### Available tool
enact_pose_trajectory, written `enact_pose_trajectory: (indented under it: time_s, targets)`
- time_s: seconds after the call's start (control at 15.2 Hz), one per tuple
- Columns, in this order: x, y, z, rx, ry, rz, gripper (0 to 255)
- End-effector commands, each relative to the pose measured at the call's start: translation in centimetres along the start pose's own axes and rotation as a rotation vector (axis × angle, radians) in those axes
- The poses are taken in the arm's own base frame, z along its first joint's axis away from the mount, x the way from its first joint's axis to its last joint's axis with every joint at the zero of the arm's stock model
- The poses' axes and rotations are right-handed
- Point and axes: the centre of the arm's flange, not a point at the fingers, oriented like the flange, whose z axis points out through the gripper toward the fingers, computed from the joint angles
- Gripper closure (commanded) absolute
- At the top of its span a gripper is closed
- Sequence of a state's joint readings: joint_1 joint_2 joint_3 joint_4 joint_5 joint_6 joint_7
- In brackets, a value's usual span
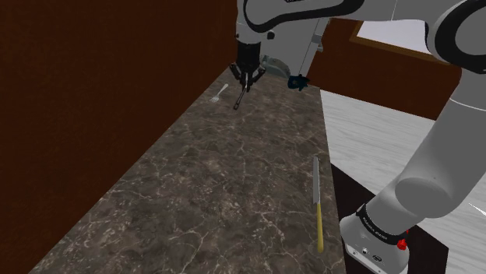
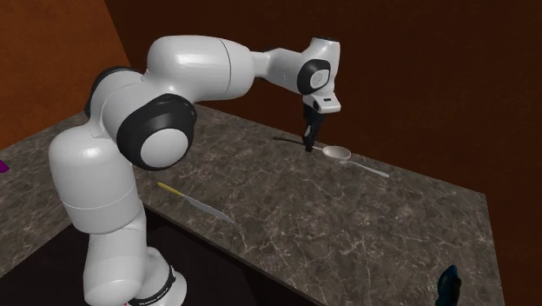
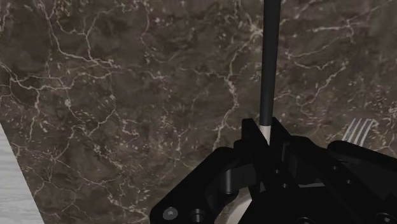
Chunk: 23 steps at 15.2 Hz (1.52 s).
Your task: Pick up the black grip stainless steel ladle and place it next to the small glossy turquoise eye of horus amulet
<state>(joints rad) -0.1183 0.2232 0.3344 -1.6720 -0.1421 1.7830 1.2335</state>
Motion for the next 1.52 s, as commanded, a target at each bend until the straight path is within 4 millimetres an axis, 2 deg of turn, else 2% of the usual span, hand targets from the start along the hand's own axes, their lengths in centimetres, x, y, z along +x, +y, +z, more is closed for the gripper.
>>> enact_pose_trajectory:
  time_s: [0.0,0.33,1.45]
  targets:
    - [0.1,0.1,-1.0,0.000,0.000,0.000,255]
    - [0.1,0.4,-3.5,0.000,0.000,0.000,255]
    - [13.5,18.3,-1.1,0.000,0.000,0.000,255]
